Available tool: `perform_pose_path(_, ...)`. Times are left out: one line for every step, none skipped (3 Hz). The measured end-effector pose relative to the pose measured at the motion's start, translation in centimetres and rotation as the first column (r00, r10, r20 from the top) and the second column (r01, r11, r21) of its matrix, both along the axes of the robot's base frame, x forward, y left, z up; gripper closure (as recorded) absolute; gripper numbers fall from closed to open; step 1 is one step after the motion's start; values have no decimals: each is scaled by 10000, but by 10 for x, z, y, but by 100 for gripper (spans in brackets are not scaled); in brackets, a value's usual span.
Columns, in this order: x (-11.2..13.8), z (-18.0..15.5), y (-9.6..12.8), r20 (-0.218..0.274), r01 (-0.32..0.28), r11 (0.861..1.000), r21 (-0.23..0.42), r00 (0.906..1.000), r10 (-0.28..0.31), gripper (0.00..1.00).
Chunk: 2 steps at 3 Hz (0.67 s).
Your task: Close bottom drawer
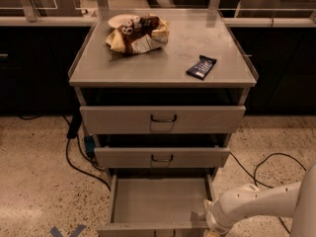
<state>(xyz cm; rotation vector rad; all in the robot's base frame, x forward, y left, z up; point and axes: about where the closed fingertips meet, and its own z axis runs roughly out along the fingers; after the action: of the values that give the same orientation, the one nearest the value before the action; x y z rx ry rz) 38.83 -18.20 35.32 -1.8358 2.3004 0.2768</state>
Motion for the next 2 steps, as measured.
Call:
perform_pose_path(0,0,0,0,0,10000,0,10000,0,20)
perform_pose_path(0,0,0,-1,0,10000,0,10000,0,43)
